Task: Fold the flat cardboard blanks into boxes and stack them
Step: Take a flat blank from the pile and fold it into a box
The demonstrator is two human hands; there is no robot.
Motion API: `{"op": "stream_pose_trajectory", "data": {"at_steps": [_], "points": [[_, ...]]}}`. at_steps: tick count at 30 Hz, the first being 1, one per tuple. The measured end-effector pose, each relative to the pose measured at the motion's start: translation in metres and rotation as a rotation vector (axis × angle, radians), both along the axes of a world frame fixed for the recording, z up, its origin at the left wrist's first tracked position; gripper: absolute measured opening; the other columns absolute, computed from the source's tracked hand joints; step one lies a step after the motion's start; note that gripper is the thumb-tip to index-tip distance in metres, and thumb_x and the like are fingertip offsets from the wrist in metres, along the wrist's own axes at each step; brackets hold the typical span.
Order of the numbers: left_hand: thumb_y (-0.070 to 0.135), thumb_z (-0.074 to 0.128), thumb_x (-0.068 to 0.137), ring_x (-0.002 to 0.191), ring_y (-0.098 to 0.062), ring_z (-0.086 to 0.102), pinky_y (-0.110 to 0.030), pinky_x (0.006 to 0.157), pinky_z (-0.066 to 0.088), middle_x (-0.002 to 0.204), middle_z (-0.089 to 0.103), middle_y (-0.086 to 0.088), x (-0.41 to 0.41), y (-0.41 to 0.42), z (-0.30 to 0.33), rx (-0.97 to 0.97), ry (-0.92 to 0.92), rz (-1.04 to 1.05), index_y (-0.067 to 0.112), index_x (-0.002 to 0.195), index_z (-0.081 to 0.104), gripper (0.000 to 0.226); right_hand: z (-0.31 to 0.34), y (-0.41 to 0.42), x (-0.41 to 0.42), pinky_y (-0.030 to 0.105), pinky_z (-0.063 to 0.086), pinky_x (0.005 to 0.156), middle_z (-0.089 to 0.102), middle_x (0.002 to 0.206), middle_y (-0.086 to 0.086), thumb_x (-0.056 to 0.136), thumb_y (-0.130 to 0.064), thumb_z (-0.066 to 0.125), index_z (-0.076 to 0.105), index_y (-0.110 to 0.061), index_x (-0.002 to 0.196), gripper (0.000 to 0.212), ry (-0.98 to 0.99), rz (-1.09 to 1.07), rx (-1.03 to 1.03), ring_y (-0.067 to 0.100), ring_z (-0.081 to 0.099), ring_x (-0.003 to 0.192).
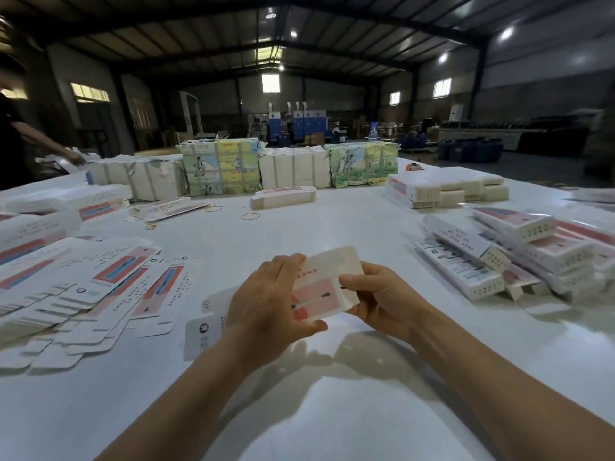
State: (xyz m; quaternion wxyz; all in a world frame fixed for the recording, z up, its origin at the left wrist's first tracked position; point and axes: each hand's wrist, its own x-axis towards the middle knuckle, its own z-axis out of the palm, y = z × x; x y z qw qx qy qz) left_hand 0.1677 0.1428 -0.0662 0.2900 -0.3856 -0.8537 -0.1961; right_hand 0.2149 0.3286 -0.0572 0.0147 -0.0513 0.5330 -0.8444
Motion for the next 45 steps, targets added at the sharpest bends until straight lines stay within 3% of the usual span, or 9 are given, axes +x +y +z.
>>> {"op": "stream_pose_trajectory", "data": {"at_steps": [4,8,14,21,27,30,33,41,45], "points": [[0.054,0.087,0.047,0.077,-0.022,0.061,-0.032,0.055,0.055,0.101,0.063,-0.008,0.003,-0.009,0.004,-0.045,0.105,0.025,0.006,0.122,0.054,0.094,0.002,0.002,0.002,0.027,0.056,0.056,0.073,0.094,0.013,0.087,0.001,0.057,0.063,-0.004,0.108,0.023,0.08,-0.04,0.284,0.03,0.071,0.081],[0.053,0.089,0.044,0.07,-0.024,0.063,-0.033,0.05,0.054,0.095,0.065,-0.01,0.011,-0.013,0.009,-0.117,0.118,0.075,0.003,0.117,0.059,0.094,0.001,-0.005,0.006,0.024,0.052,0.044,0.073,0.074,0.001,0.091,-0.002,0.053,0.066,-0.018,0.089,0.02,0.244,-0.234,0.683,0.023,0.066,0.05],[0.045,0.089,0.051,0.067,-0.027,0.063,-0.033,0.046,0.049,0.088,0.067,-0.007,0.016,-0.006,0.013,-0.07,0.083,0.105,0.007,0.109,0.063,0.074,0.001,-0.004,0.007,0.024,0.048,0.043,0.065,0.057,0.006,0.09,0.005,0.05,0.065,-0.01,0.086,0.022,0.201,-0.319,0.674,0.018,0.057,0.042],[0.071,0.065,0.066,0.1,-0.017,0.053,-0.031,0.078,0.049,0.121,0.054,0.002,0.004,-0.013,0.002,-0.141,-0.041,0.132,0.022,0.14,0.036,0.093,0.0,-0.003,0.008,0.026,0.049,0.043,0.063,0.071,0.021,0.09,0.004,0.049,0.065,0.002,0.097,0.017,0.167,-0.363,0.661,0.016,0.054,0.043],[0.061,0.07,0.07,0.088,-0.014,0.056,-0.031,0.071,0.05,0.113,0.059,0.007,-0.006,-0.022,0.002,0.073,-0.194,0.125,0.027,0.129,0.045,0.072,0.0,-0.008,0.006,0.031,0.052,0.046,0.065,0.062,0.01,0.097,-0.012,0.049,0.059,-0.009,0.095,0.011,0.185,-0.619,0.33,0.019,0.056,0.047],[0.063,0.069,0.069,0.084,-0.016,0.057,-0.034,0.07,0.051,0.108,0.06,0.009,-0.011,-0.022,0.003,0.106,-0.242,0.179,0.029,0.123,0.047,0.067,-0.005,-0.013,0.008,0.031,0.054,0.05,0.065,0.067,0.002,0.093,-0.005,0.051,0.062,-0.018,0.087,0.019,0.329,-0.834,0.511,0.013,0.059,0.054],[0.064,0.068,0.069,0.081,-0.015,0.057,-0.034,0.07,0.053,0.106,0.059,0.01,-0.01,-0.019,0.002,0.109,-0.272,0.185,0.03,0.122,0.048,0.066,-0.012,-0.025,0.009,0.029,0.055,0.053,0.063,0.083,-0.002,0.092,0.003,0.051,0.069,-0.012,0.104,0.026,0.464,-0.831,0.745,0.01,0.059,0.067],[0.067,0.066,0.069,0.078,-0.012,0.057,-0.033,0.069,0.054,0.1,0.056,0.013,-0.006,-0.007,0.001,0.107,-0.313,0.17,0.032,0.117,0.049,0.062,-0.011,-0.032,0.007,0.005,0.044,0.082,0.057,0.102,-0.012,0.093,-0.001,0.054,0.062,-0.014,0.122,0.033,0.41,-0.86,0.725,0.01,0.057,0.096],[0.067,0.065,0.068,0.078,-0.013,0.057,-0.026,0.069,0.052,0.109,0.058,0.012,-0.005,-0.007,-0.002,0.078,-0.338,0.162,0.035,0.119,0.048,0.062,-0.012,-0.033,0.008,0.019,0.053,0.085,0.063,0.103,-0.009,0.094,-0.004,0.053,0.052,-0.028,0.13,0.043,0.395,-0.755,0.701,0.009,0.062,0.094]]}}
